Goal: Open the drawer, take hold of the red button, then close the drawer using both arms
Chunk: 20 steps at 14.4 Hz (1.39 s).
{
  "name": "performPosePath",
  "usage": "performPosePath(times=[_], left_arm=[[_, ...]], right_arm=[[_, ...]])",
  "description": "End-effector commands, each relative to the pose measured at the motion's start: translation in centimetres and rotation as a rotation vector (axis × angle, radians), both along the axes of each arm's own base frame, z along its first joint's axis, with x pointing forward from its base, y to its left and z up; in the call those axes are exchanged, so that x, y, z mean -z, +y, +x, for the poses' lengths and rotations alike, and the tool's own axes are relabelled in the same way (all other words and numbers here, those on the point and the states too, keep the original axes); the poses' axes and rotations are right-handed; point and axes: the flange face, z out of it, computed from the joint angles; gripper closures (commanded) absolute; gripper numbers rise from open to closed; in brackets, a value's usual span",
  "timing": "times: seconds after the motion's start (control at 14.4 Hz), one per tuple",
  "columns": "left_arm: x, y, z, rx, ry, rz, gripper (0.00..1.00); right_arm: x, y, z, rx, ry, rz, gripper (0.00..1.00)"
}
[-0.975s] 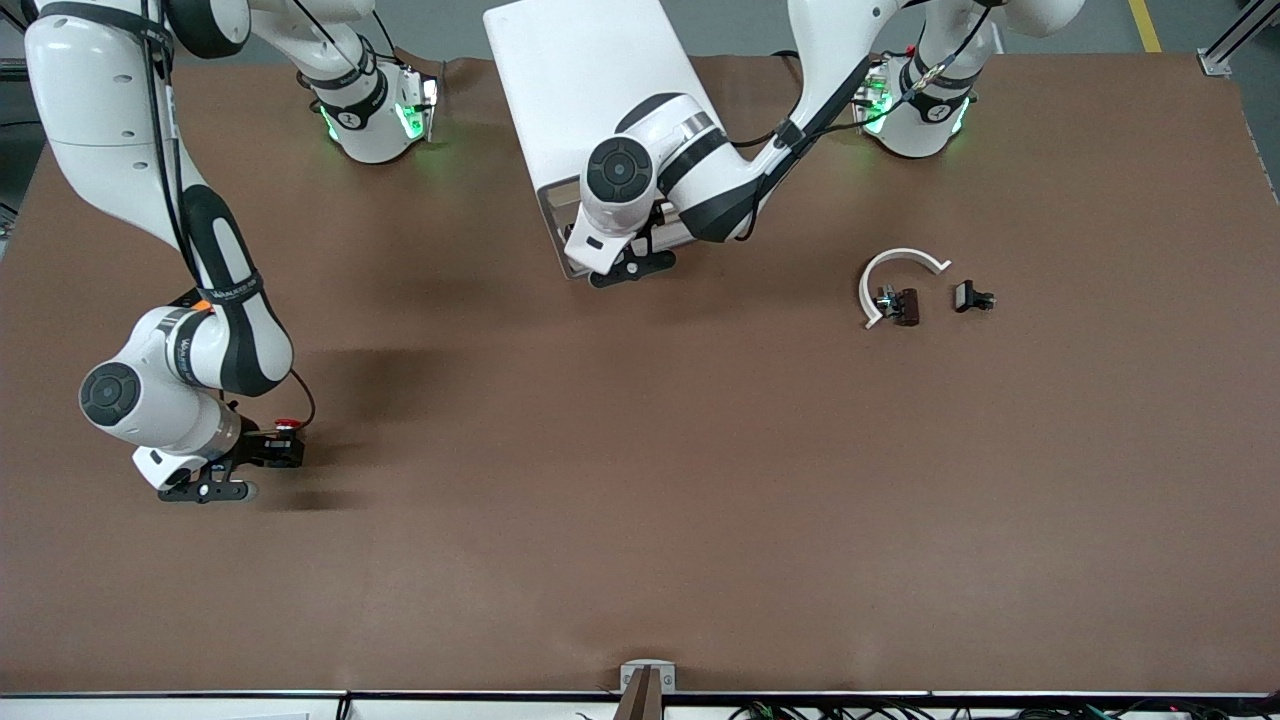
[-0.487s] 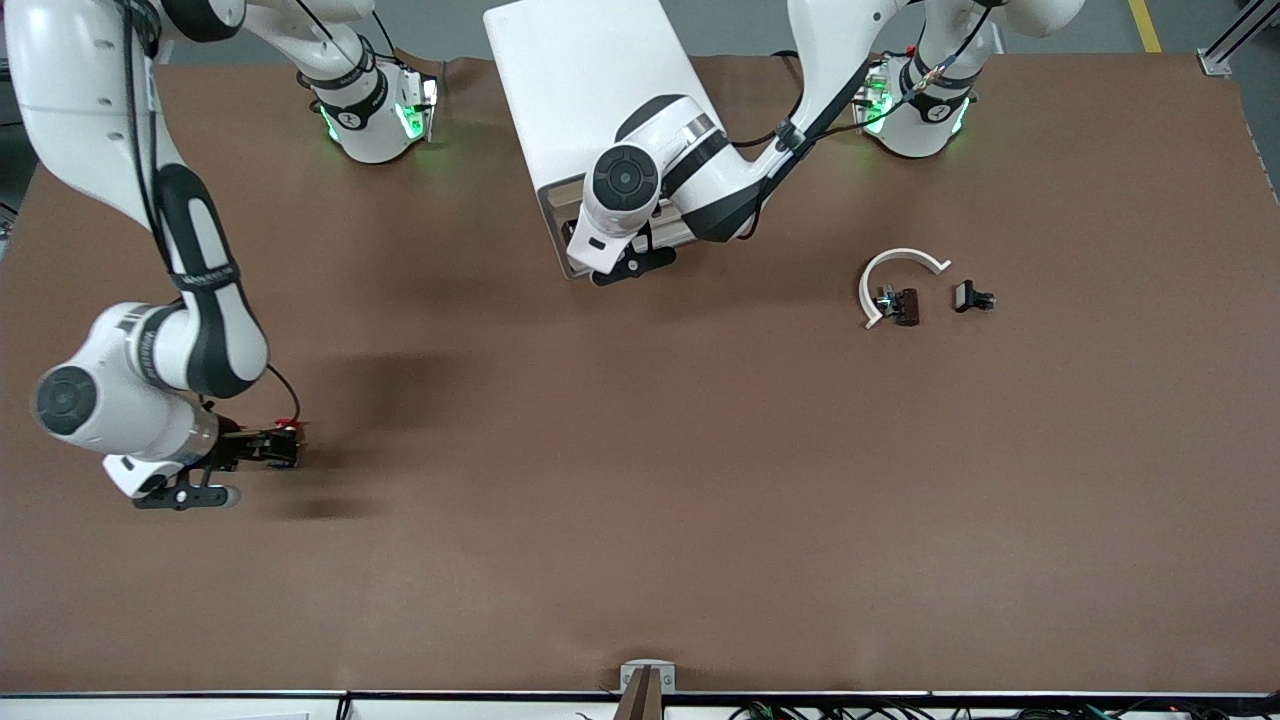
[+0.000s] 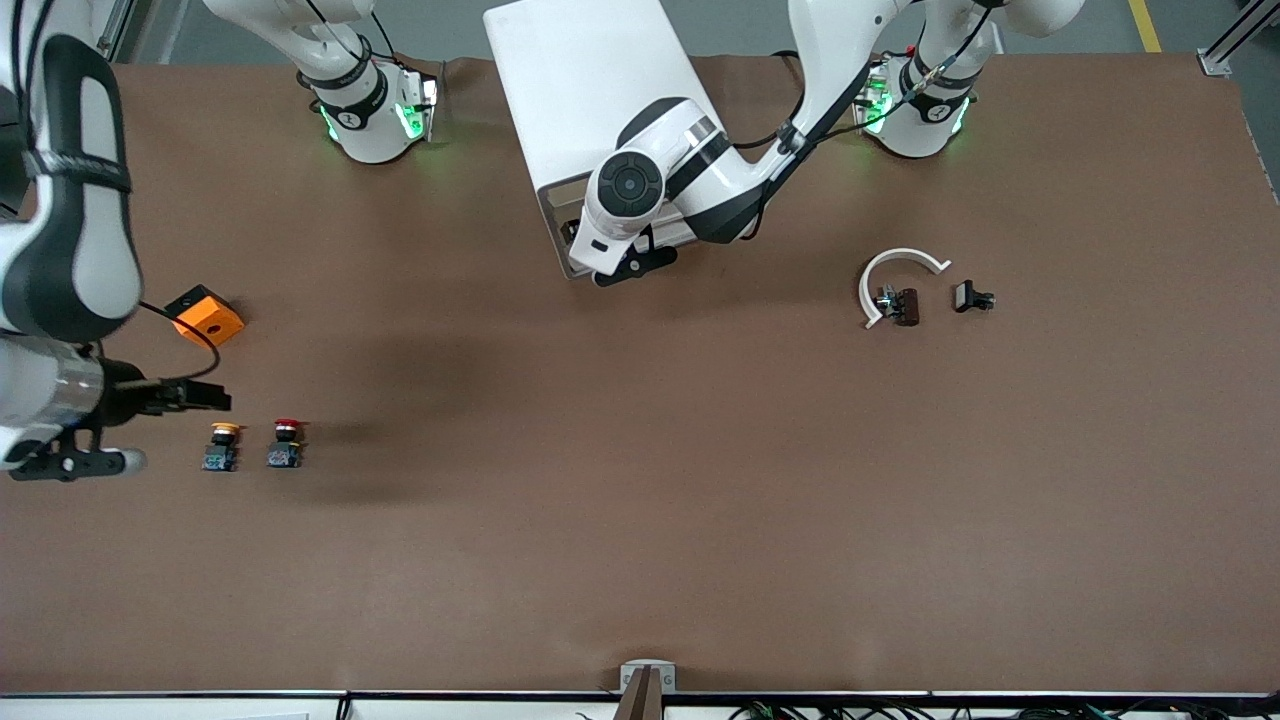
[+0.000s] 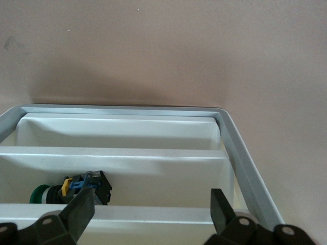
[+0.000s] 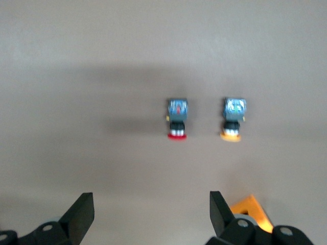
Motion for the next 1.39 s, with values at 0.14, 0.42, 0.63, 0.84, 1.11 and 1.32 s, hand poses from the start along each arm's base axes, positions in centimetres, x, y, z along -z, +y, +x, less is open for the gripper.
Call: performPosePath(times=[0.14,0.42,0.63,0.84,1.11,1.32], left_arm=[[-1.0,0.5,0.6,-0.031,-0.004,-0.008,0.0],[-3.7,3.0,4.6,-0.092,-0.045,-0.038,0.0],[-6.0,5.6,7.8,-0.088,-0.153,-0.015,0.0],[-9.1,9.0,10.6,-0.137,-0.187,-0.017,0.0],[-11.8,14.5,13.3,-0.046,-0.197,0.029,0.0],[-13.2,17.1,15.0,0.044,-0.207,0.037,0.0]], right_arm=[[-6.7,-0.9,-0.3,0.037,0.019,-0.041,0.0],[-10.7,-2.1,-0.3,0.052,-0.054,-0.056,0.0],[-12.8,-2.9,-0.8,0.059,-0.095,-0.047,0.0],[-14.3,-1.7,-2.1,0.078,-0.064,-0.025,0.0],[-18.6,-1.8,-6.0,0.097,-0.089,-0.014,0.0],[-21.0,-1.8,-9.8,0.088,-0.097,-0.007,0.0]])
